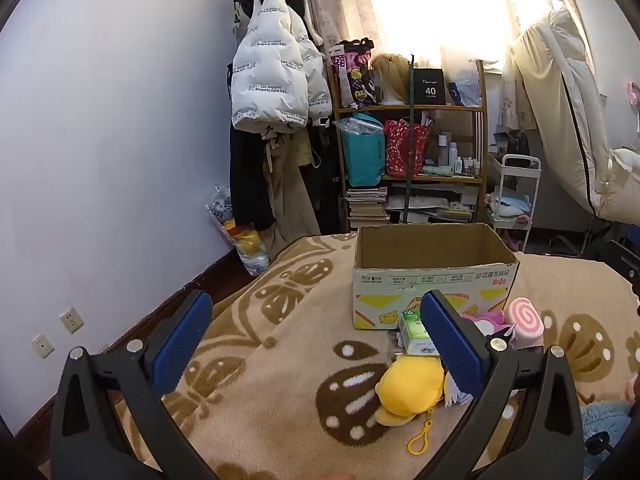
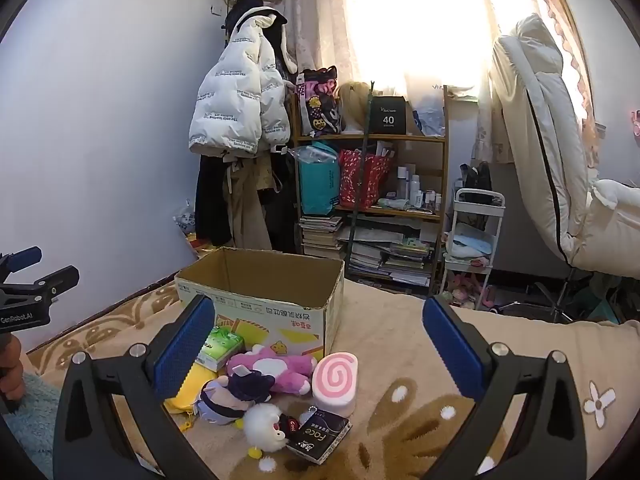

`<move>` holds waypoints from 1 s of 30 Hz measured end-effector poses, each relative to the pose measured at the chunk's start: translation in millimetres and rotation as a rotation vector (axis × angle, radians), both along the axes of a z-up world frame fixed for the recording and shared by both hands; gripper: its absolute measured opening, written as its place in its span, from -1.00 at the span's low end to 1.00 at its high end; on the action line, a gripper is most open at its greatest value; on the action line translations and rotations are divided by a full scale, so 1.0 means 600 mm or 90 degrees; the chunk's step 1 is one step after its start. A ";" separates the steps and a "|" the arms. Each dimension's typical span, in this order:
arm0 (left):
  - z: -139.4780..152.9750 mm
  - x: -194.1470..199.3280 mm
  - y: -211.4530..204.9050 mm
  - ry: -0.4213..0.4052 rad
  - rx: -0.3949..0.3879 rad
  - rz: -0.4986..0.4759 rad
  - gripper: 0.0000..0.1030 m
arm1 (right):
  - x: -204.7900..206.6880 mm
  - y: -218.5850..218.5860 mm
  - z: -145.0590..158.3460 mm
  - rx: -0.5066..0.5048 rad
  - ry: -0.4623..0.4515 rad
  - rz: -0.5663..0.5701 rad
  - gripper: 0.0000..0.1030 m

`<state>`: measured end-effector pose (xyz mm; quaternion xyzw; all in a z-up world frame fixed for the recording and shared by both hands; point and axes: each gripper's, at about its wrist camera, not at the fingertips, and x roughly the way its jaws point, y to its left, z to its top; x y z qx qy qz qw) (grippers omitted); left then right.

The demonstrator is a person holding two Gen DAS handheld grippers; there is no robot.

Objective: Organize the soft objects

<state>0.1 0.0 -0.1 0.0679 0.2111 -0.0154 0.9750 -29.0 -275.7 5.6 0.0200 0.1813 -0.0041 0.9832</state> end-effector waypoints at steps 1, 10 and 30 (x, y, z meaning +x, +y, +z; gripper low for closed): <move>0.000 0.000 0.000 -0.002 0.001 -0.001 0.99 | 0.000 0.000 0.000 0.001 0.003 0.000 1.00; -0.007 -0.001 0.002 0.001 -0.002 -0.003 0.99 | 0.000 0.001 0.000 -0.002 0.001 -0.001 1.00; -0.015 0.011 -0.003 0.015 0.006 -0.004 0.99 | 0.001 0.003 -0.003 -0.004 0.002 0.000 1.00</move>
